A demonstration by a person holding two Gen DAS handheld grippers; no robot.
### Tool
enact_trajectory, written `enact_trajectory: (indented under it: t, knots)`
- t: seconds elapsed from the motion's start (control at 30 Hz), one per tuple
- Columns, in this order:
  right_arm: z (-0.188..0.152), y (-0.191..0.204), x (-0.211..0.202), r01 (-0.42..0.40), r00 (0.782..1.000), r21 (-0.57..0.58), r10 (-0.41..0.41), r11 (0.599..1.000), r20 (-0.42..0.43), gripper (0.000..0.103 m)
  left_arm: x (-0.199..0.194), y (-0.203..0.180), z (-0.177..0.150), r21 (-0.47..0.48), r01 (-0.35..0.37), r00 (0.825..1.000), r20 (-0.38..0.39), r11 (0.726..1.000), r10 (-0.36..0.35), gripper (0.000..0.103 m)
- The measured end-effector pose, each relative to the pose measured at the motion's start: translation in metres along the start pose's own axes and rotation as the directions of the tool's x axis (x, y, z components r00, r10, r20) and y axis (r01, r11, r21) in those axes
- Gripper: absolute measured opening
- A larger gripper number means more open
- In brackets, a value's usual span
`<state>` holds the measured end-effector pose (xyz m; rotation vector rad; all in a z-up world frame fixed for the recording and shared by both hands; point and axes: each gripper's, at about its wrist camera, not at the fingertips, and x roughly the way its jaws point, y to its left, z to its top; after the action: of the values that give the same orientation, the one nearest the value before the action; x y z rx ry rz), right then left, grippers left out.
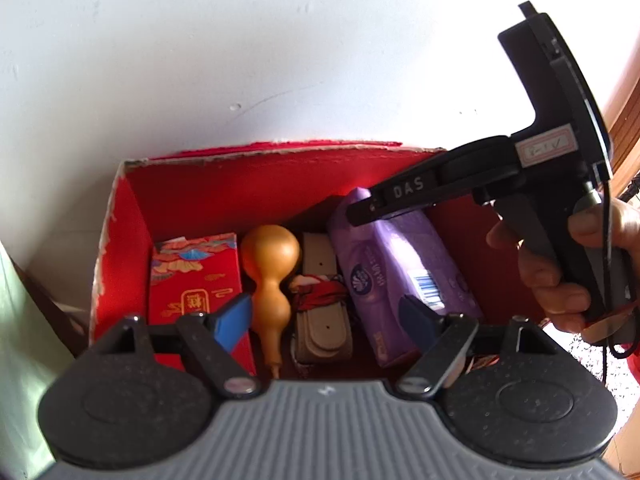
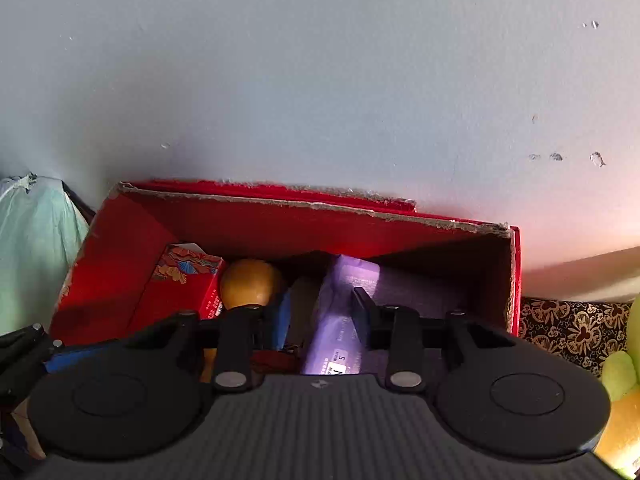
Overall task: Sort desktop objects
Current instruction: 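Lower the purple pack into the box beside the gourd, open right gripper, then withdraw the right gripper from the box toward the table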
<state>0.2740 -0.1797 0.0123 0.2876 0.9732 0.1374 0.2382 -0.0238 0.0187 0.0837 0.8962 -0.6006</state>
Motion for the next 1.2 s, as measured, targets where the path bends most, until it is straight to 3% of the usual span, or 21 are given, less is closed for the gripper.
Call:
enact_trajectory:
  t: [0.03,0.07,0.2,0.23,0.27,0.3,0.33,0.43,0.57,0.6,0.67,0.7,0.73,0.83,0.93,1.07,1.2]
  knots:
    - [0.001,-0.003,-0.006,-0.086,0.996,0.034,0.086,0.996,0.007,0.037,-0.001,0.001,0.000,-0.002,0.007,1.000,0.005,1.000,-0.007,0.082]
    - [0.001,-0.003,-0.009,-0.123,0.992,0.053,0.123,0.991,0.012,0.037,0.002,0.003,-0.007,-0.007,0.015,1.000,0.012,1.000,-0.015,0.082]
    - [-0.004,0.004,0.019,-0.108,0.991,0.062,0.112,0.992,-0.069,0.037,0.002,0.009,-0.008,-0.022,0.007,1.000,0.031,1.000,-0.006,0.082]
    - [-0.004,0.005,0.034,-0.085,0.990,0.073,0.093,0.994,-0.104,0.030,0.003,0.010,-0.008,-0.027,0.010,0.999,0.031,1.000,-0.009,0.082]
    - [-0.004,0.004,0.042,-0.041,0.992,0.071,0.049,0.997,-0.118,0.012,0.004,0.011,-0.009,-0.030,0.010,1.000,0.029,0.999,-0.009,0.082]
    - [-0.004,0.002,0.050,0.005,0.992,0.068,0.004,0.998,-0.129,0.002,0.005,0.011,-0.010,-0.030,0.006,1.000,0.029,1.000,-0.005,0.082]
    - [-0.003,-0.002,0.056,0.018,0.988,0.107,-0.002,0.994,-0.152,0.000,0.005,0.012,-0.011,-0.028,0.002,1.000,0.029,1.000,-0.001,0.082]
    - [0.004,-0.005,0.066,0.052,0.979,0.168,-0.017,0.984,-0.201,0.000,0.007,0.012,-0.011,-0.025,-0.001,1.000,0.020,1.000,0.002,0.082]
    - [0.008,0.010,0.069,0.078,0.972,0.108,-0.052,0.991,-0.227,0.000,0.013,0.014,-0.010,-0.032,0.007,1.000,0.018,0.999,-0.006,0.083]
    - [0.007,0.015,0.068,0.067,0.974,0.083,-0.047,0.994,-0.224,0.006,0.015,0.015,-0.010,-0.034,0.010,1.000,0.016,0.999,-0.009,0.083]
    - [0.003,0.025,0.065,0.035,0.978,0.045,-0.025,0.998,-0.207,0.048,0.017,0.013,-0.010,-0.031,0.017,1.000,0.015,0.999,-0.016,0.083]
    - [0.000,0.028,0.062,0.014,0.981,0.032,-0.008,0.999,-0.194,0.054,0.018,0.011,-0.010,-0.029,0.020,1.000,0.013,0.999,-0.019,0.083]
    - [-0.003,0.031,0.059,-0.006,0.983,0.018,0.010,1.000,-0.181,0.055,0.020,0.008,-0.010,-0.021,0.018,1.000,0.009,1.000,-0.018,0.083]
    - [-0.005,0.025,0.042,-0.026,0.990,0.051,0.033,0.998,-0.136,0.042,0.027,0.002,-0.008,-0.011,-0.003,1.000,-0.007,1.000,0.003,0.083]
    - [-0.009,0.010,0.019,-0.041,0.995,0.096,0.049,0.995,-0.085,0.042,0.034,-0.004,-0.006,-0.016,-0.004,1.000,-0.021,1.000,0.003,0.083]
    - [-0.019,-0.007,-0.016,-0.003,1.000,0.113,0.004,0.994,-0.006,0.040,0.046,-0.017,-0.002,-0.021,0.001,0.999,-0.040,1.000,-0.002,0.079]
    - [-0.027,-0.018,-0.035,-0.056,0.998,0.129,0.055,0.990,0.013,0.033,0.059,-0.033,0.000,-0.012,-0.008,0.998,-0.069,1.000,0.007,0.069]
